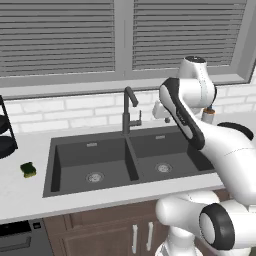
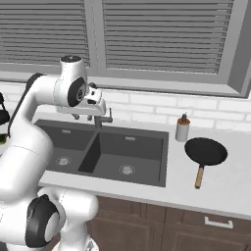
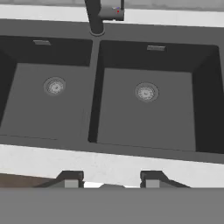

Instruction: Pick the pan and sponge and place them into the sink. Then turn on the water.

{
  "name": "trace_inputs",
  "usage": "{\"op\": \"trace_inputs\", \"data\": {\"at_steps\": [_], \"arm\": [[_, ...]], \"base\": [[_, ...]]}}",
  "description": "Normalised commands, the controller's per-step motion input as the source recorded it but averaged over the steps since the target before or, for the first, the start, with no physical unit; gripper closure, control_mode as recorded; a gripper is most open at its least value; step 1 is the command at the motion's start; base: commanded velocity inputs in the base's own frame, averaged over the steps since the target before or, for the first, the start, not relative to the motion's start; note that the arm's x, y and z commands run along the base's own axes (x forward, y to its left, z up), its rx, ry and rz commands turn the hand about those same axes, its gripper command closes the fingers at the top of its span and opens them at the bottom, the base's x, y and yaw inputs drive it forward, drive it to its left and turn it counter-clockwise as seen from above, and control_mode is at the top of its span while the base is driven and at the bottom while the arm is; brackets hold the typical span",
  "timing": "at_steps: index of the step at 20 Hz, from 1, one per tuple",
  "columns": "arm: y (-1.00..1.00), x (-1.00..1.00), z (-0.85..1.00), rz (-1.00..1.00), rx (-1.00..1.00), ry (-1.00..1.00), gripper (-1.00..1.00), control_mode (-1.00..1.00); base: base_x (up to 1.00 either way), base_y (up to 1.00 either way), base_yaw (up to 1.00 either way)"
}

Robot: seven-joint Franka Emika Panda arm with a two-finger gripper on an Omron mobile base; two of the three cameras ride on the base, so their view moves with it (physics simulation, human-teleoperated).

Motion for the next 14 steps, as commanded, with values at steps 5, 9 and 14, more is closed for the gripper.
{"op": "trace_inputs", "data": {"at_steps": [5,9,14], "arm": [[-0.33,-0.43,-0.2,0.0,0.0,0.0,-1.0,-1.0],[-1.0,-0.53,-0.55,-0.04,0.0,-0.03,-1.0,-1.0],[-1.0,-0.26,-0.45,-0.19,-0.08,0.01,-1.0,-1.0]], "base": [[0.0,0.0,0.0],[0.0,0.0,0.0],[0.0,0.0,0.0]]}}
